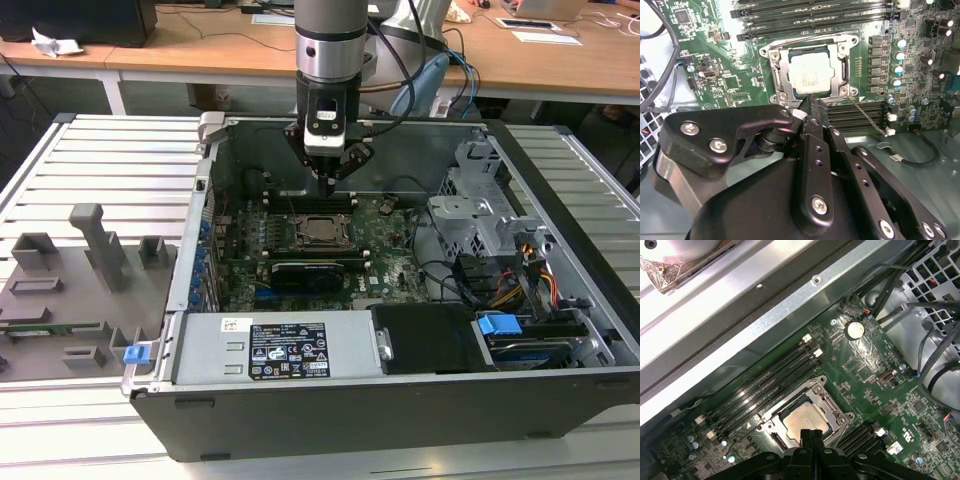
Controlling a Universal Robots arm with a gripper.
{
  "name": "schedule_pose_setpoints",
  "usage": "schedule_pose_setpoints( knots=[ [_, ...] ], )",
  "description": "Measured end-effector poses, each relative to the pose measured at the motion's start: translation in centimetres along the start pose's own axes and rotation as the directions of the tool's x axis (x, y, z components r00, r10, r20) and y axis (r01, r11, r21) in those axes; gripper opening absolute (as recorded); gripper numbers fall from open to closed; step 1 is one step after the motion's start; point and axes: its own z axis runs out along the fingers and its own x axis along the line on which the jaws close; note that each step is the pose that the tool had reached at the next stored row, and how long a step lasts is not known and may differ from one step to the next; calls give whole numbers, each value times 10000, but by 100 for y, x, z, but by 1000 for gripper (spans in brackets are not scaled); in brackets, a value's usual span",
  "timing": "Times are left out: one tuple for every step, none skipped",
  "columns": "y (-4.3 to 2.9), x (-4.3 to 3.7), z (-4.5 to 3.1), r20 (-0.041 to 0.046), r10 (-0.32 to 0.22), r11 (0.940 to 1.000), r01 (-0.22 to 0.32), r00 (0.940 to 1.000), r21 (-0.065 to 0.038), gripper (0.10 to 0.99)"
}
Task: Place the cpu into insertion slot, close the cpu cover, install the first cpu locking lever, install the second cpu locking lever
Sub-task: 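Install the first cpu locking lever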
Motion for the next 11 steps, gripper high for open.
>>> schedule_pose_setpoints(
  knots=[
    [0,0,0,-2,-68,10000,68,10000,-4,106],
    [0,0,0,-4,-116,9999,116,9999,-7,106],
    [0,0,0,-6,-185,9998,185,9998,-10,106],
    [0,0,0,-7,-230,9997,230,9997,-13,106],
    [0,0,0,-10,-312,9995,312,9995,-17,106],
    [0,0,0,-11,-366,9993,366,9993,-20,106],
    [0,0,0,-12,-410,9992,410,9992,-23,106],
    [0,0,0,-13,-459,9989,459,9989,-25,106],
    [0,0,0,-15,-516,9987,516,9987,-28,106],
    [0,0,0,-17,-586,9983,586,9983,-32,106],
    [0,0,0,-19,-648,9979,648,9979,-35,106]
  ],
)
